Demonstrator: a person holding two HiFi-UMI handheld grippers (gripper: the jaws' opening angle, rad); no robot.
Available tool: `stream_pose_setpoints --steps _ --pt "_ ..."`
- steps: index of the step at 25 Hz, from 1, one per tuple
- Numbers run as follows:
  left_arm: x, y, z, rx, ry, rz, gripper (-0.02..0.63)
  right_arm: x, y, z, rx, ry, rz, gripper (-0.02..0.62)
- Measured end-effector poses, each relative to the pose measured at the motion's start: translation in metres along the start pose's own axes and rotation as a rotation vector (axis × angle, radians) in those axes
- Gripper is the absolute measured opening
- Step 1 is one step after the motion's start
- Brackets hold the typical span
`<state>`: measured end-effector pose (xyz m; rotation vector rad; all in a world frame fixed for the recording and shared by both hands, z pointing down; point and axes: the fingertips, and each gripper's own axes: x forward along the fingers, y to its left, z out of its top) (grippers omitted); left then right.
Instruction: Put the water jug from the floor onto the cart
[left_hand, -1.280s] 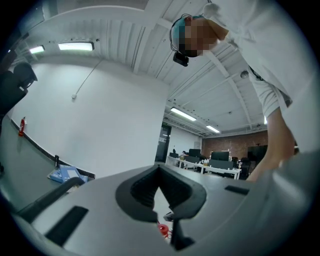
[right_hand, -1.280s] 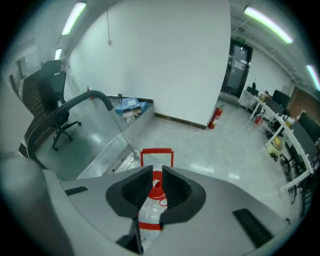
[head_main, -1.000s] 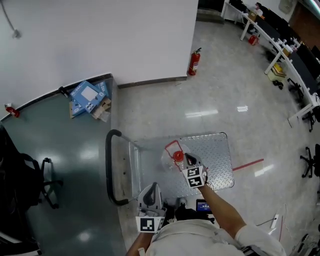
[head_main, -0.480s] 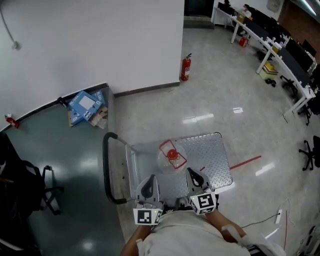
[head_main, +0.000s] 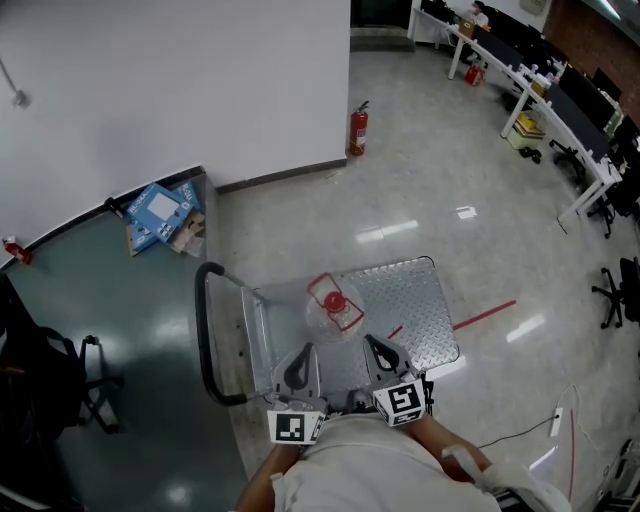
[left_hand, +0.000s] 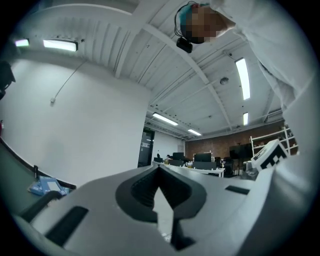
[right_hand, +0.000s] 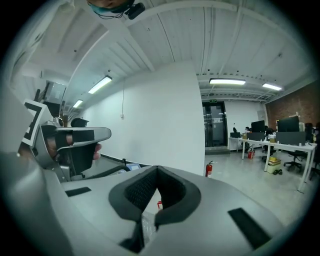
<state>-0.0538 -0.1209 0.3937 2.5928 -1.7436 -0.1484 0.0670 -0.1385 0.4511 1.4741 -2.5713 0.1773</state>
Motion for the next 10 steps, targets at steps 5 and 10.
stream_pose_setpoints --steps 5,10 --pt "-0.0016 0.0021 0.0021 -0.004 -0.012 0.014 0.003 -0.0007 0.0006 0.0012 -0.005 -0.001 0.011 0.012" --pt "-0.0029 0.0027 0.0002 -0.007 0.000 0.014 0.003 0.0009 0.0026 0.0015 -0.007 -0.002 0.016 0.012"
